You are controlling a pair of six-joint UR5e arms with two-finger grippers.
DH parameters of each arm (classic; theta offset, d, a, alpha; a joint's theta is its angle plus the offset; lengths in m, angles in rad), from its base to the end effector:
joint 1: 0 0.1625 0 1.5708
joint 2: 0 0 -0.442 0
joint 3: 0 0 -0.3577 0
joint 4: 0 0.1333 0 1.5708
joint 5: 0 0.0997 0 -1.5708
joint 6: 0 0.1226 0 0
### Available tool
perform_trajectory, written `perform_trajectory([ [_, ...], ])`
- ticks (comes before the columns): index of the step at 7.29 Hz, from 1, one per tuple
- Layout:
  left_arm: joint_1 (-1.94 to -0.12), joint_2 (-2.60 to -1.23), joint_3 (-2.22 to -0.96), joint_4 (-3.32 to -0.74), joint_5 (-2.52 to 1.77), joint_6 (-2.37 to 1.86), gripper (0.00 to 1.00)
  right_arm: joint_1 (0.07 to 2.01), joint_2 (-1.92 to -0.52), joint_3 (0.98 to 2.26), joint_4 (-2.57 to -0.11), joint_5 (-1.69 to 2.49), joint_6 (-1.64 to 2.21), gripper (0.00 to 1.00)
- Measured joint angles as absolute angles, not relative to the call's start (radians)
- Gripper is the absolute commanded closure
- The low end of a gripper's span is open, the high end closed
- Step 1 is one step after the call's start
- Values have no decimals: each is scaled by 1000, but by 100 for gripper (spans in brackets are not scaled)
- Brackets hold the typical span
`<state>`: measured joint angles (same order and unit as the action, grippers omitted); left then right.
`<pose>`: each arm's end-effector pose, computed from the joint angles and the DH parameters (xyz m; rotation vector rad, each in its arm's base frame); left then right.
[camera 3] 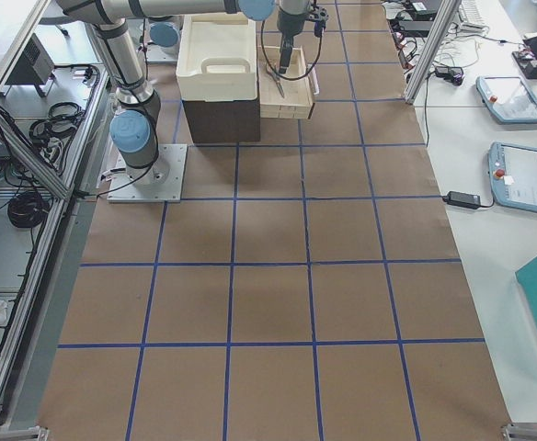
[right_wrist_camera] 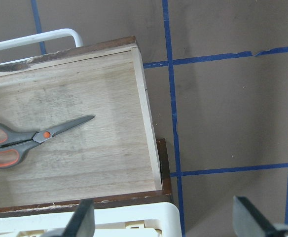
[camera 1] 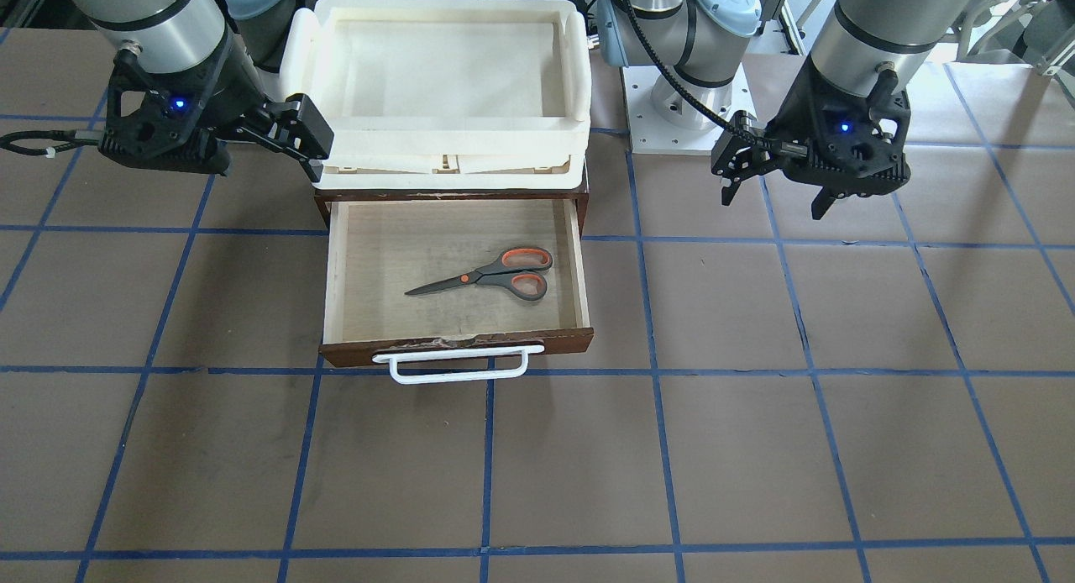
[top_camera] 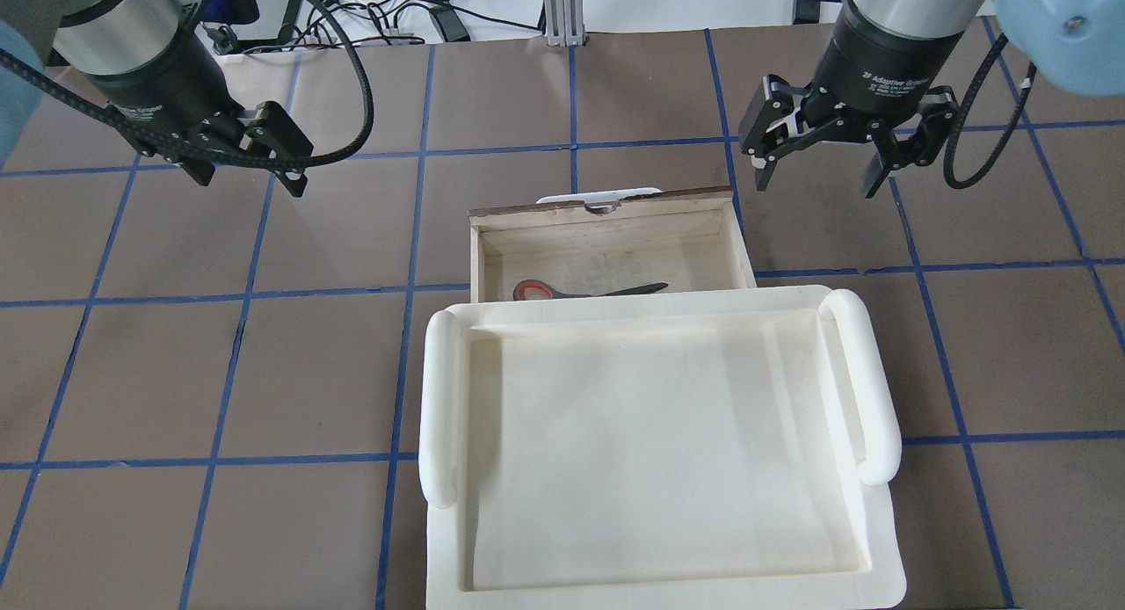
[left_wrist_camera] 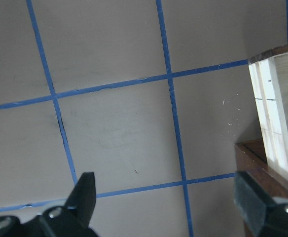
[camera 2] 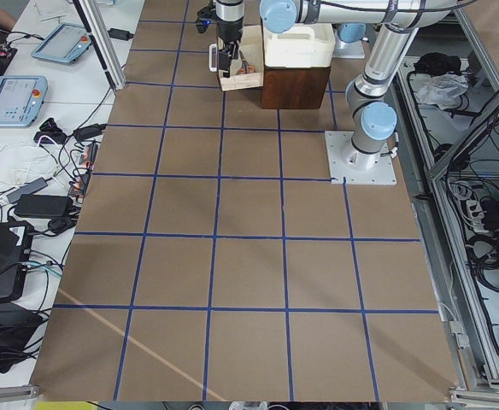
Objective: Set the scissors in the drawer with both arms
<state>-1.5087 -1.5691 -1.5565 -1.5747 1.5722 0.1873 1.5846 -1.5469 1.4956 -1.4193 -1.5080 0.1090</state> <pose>-0.1044 -0.4655 0.4888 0.1963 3.1325 -0.0185 0.1473 -0.4528 0.4910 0.1514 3.0773 0.1601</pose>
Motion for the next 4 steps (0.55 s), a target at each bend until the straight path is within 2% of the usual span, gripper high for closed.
perform_trajectory([
  [4, -1577, -1558, -1558, -1598, 1554, 21, 0, 1585, -1546, 1496, -1422, -1540, 104, 0],
])
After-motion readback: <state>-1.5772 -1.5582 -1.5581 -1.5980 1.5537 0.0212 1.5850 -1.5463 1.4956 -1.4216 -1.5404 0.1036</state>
